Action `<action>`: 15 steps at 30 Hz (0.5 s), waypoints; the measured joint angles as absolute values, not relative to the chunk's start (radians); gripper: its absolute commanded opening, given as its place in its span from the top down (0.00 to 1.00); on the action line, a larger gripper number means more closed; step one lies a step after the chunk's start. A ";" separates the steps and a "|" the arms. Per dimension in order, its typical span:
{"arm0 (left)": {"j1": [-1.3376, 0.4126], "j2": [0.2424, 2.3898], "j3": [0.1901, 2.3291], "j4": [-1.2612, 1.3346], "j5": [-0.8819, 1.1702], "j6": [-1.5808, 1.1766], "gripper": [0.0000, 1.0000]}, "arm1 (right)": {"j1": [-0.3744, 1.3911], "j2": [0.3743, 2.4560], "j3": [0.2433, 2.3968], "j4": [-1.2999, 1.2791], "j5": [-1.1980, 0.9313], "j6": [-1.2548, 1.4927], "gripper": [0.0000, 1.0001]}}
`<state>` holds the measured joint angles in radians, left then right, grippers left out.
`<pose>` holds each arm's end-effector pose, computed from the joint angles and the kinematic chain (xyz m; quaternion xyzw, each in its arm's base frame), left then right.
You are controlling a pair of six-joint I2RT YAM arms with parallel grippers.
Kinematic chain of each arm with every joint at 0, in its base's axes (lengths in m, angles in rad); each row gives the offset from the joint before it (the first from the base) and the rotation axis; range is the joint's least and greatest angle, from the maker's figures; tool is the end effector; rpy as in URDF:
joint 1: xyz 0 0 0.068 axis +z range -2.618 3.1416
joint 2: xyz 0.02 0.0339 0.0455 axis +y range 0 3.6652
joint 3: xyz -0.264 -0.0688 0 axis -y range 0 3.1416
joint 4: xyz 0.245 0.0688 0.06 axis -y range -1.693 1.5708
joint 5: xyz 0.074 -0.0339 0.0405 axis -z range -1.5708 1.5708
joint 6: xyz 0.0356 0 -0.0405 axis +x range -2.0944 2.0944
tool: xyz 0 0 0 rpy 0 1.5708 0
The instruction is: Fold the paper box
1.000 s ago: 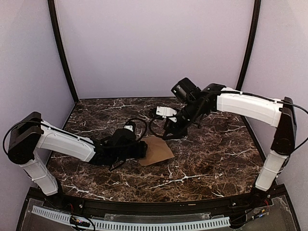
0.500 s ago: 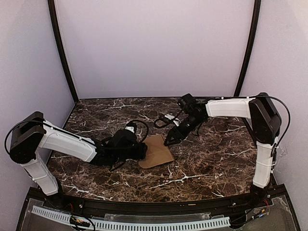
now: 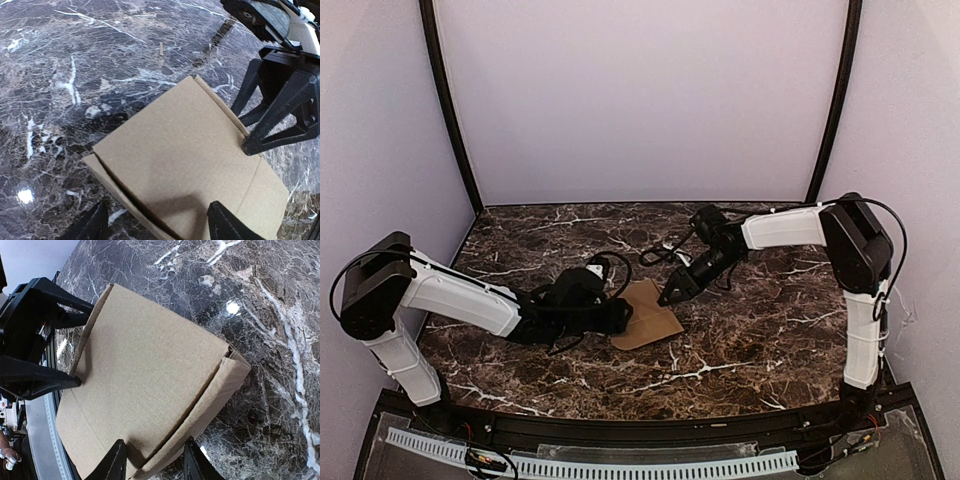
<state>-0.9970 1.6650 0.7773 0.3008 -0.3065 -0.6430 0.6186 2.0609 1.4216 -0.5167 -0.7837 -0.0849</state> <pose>0.1914 -0.2763 0.1644 0.0824 0.8702 -0.2495 0.4168 0.3249 0.2621 0.1576 -0.3854 0.8219 0.4107 0.0850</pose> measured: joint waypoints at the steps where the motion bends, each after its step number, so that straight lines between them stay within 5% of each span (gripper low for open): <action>1: -0.997 1.665 0.776 0.307 -0.286 -0.658 0.35 | 0.618 2.061 1.420 -0.514 -0.786 -0.082 0.62; 15: -0.995 1.665 0.752 0.344 -0.191 -0.701 0.36 | 0.617 2.043 1.392 -0.501 -0.797 -0.065 0.45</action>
